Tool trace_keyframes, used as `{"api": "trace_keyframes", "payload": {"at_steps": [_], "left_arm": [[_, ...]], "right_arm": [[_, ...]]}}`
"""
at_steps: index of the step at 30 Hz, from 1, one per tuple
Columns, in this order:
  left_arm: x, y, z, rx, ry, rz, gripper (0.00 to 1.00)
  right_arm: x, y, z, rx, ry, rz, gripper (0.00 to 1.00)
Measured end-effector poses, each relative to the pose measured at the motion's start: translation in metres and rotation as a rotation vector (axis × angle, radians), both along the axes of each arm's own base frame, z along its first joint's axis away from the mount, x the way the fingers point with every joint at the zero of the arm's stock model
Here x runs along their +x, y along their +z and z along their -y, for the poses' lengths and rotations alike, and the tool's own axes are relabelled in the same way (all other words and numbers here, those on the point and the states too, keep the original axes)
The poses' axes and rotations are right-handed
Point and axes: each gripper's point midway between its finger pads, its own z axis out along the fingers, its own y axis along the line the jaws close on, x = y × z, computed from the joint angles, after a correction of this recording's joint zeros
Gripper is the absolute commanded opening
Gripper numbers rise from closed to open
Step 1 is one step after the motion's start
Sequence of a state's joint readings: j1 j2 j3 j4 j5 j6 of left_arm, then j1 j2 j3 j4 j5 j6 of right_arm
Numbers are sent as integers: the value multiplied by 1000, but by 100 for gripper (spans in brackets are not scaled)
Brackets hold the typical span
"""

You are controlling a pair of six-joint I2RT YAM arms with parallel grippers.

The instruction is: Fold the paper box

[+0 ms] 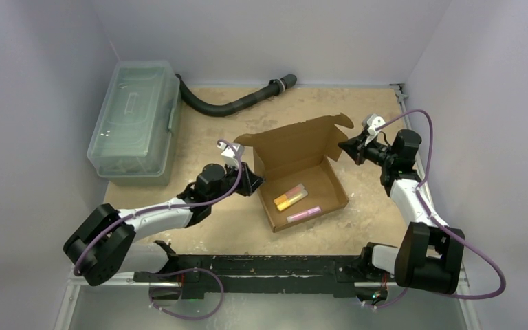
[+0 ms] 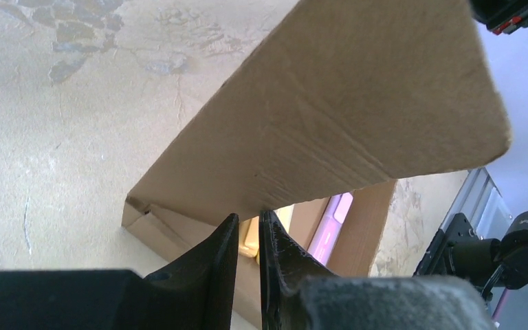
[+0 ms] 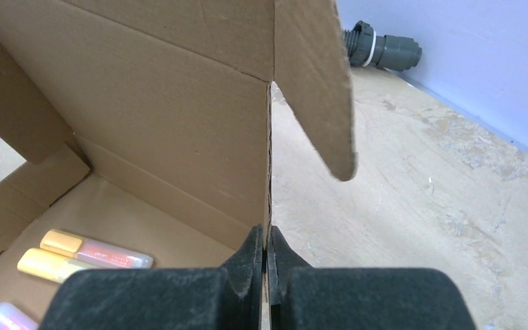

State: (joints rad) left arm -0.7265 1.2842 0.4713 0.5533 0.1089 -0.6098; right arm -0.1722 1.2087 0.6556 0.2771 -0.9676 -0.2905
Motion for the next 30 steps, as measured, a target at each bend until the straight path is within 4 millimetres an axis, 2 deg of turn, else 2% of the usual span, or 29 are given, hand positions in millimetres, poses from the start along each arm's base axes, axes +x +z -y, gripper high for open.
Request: {"api": "trace_keyframes", "payload": {"at_steps": [6, 13, 23, 30], "left_arm": [[-9, -4, -13, -2, 11, 2, 17], [-6, -9, -24, 2, 36, -5, 17], [-6, -33, -25, 33, 22, -58, 16], [-7, -37, -26, 34, 18, -64, 15]], "right_arm": [[-2, -4, 1, -1, -12, -17, 0], [-12, -7, 1, -8, -31, -15, 0], [-18, -13, -8, 16, -34, -73, 0], [-19, -11, -15, 51, -69, -140, 6]]}}
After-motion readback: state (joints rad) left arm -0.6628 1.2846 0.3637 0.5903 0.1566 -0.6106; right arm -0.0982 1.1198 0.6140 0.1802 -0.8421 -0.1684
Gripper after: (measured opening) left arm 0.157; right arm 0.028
